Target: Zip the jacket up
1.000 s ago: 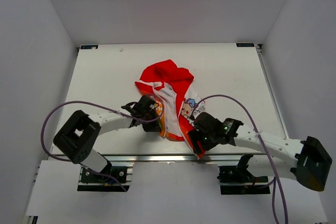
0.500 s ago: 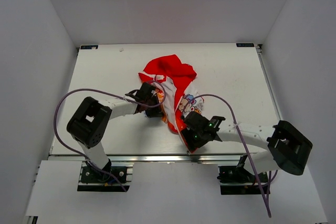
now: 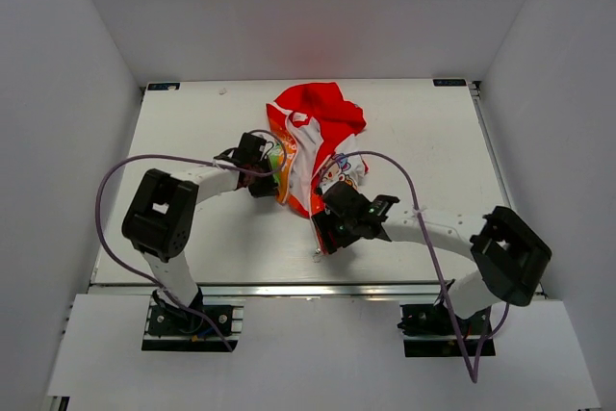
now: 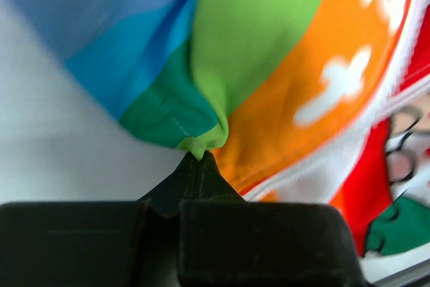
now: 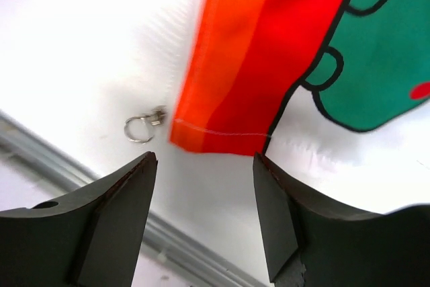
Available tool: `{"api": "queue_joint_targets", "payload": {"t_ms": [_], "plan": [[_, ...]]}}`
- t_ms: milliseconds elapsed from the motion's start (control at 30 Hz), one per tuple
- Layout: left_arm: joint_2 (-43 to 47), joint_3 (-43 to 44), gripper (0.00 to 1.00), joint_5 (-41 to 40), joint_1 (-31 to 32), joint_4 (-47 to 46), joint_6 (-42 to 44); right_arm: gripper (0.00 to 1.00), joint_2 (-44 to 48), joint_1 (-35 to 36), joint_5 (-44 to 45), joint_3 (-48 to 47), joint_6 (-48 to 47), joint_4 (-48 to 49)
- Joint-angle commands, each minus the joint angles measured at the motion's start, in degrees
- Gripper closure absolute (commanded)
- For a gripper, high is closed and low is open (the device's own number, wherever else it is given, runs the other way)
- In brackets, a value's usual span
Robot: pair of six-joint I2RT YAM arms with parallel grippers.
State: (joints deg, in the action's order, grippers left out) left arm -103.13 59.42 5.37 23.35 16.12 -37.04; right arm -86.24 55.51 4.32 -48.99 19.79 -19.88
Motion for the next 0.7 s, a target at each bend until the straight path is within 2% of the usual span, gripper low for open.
{"api": "queue_joint_targets", "payload": {"t_ms": [0, 233, 500, 667], "plan": [[4.25, -4.48, 1.00, -3.26, 0.11, 6.03, 1.62, 0.35, 5.10, 1.35, -0.80, -2.69, -0.55, -0.95], [9.79, -7.91, 1.00, -3.43, 0.11, 6.82, 0.83, 0.35, 1.96, 4.00, 2.89, -4.97, 1.21, -2.01], [12.69, -9.85, 1.00, -3.87, 0.11, 7.35, 0.83, 0.43, -4.11, 4.00, 8.68, -7.52, 4.82, -4.11], [13.31, -10.64, 1.00, -4.31, 0.11, 7.43, 0.91, 0.43, -2.10, 3.91, 8.87, -6.91, 4.73, -5.95]]}}
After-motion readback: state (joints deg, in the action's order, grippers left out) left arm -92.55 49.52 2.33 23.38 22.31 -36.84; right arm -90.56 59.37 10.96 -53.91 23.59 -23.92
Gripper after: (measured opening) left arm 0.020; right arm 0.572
